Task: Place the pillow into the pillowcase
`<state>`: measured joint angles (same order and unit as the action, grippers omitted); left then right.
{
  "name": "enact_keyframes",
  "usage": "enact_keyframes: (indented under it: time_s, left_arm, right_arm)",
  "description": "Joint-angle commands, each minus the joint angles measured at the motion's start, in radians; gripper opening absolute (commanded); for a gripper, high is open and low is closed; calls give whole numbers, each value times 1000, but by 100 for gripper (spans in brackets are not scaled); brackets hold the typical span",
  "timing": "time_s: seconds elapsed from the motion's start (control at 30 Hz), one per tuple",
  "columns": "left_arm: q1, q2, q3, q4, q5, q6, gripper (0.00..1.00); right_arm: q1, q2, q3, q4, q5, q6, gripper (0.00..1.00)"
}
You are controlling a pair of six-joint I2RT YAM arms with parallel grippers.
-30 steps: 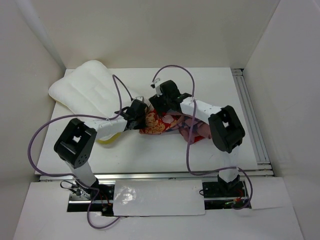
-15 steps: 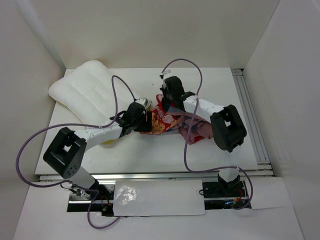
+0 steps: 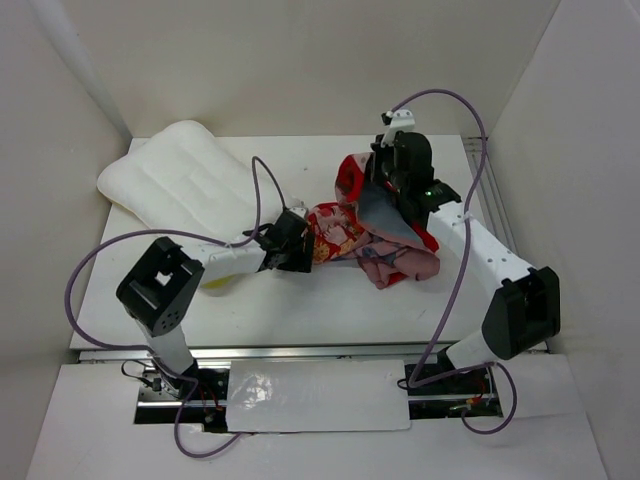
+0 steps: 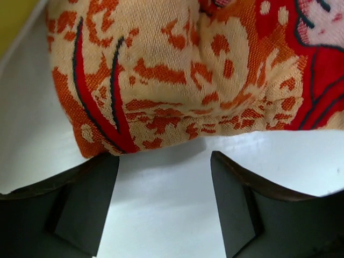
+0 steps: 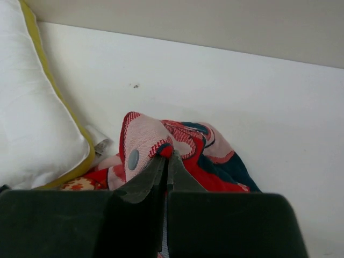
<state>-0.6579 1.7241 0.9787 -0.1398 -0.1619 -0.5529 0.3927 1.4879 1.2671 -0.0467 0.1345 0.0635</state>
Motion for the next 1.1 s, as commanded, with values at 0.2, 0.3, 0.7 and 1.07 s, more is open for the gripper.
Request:
enact_keyframes:
  time_s: [0.2,0.3,0.7,1.07]
  left_arm:
    - [27,143,228,-50,-36,5,0]
    - [27,88,261,-54,-98,33,0]
    - [129,-248,575,-195,-343,103,0]
    - [9,-197,459,-47,114,323,100]
  right_arm:
    - [-46,-123,-31,-8,-15,-1,0]
    - [-66,-159,-31,-18,46,-1,0]
    - [-323,-343,173,-33,511,44,0]
    - [-387,-414,215,-177,240,13,0]
